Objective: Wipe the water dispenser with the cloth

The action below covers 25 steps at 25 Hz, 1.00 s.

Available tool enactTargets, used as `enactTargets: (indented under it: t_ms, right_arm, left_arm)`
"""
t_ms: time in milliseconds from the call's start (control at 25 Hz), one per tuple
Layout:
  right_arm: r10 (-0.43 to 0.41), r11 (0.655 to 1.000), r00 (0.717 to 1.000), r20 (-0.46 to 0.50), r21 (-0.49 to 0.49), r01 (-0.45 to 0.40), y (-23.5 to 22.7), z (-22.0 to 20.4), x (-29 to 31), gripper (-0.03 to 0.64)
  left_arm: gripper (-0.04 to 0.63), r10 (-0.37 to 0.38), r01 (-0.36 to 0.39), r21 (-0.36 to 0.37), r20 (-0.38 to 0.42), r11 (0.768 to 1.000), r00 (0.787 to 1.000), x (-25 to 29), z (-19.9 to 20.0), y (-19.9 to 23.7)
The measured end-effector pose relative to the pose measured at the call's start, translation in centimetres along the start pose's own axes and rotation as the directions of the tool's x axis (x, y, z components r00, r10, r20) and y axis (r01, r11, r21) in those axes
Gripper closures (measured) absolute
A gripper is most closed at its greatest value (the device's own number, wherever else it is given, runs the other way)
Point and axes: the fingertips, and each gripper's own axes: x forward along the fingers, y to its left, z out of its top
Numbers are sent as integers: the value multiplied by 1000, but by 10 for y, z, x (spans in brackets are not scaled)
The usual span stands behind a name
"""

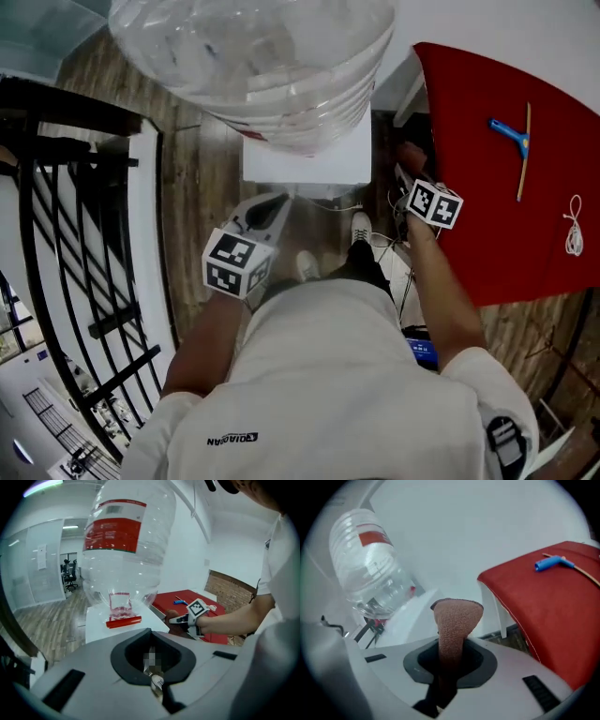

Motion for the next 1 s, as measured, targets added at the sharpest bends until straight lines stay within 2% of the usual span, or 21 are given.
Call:
enactTargets:
  t_ms: [80, 200, 320, 400, 560, 760, 880, 1000]
  right_arm:
    - [59, 998, 996, 68, -11, -59, 40, 17, -35, 561]
    - [200, 980, 975, 95, -33, -198, 113, 27, -67, 561]
    - [332, 941, 942, 43, -82, -327, 182, 19, -72, 561]
    - [382, 913, 924, -12, -152, -379, 220, 9, -64, 561]
    - [412, 875, 907, -89, -240, -421, 282, -19, -39, 561]
    - [435, 841, 886, -163, -280, -464, 343, -41, -1, 561]
    - [422, 835, 888, -180, -304, -459, 364, -46, 27, 561]
    - [392, 849, 901, -184, -304, -431, 367, -50, 46, 561]
  left_arm:
    - [606, 9, -8, -23, 20, 1000, 1000, -12, -4, 11]
    - [606, 32, -29, -56, 53, 998, 998, -30, -11, 28]
    - [606, 70, -62, -92, 95, 994, 993, -46, -20, 41]
    - [606, 98, -82, -116, 139, 990, 985, -53, -21, 47]
    - [606, 115, -86, -143, 215, 986, 970, -68, -22, 56]
    - [606, 116, -79, -167, 227, 983, 967, -92, -45, 59]
    - [606, 134, -92, -182, 232, 979, 964, -112, -56, 63]
    - [606, 152, -110, -188, 226, 976, 962, -128, -69, 66]
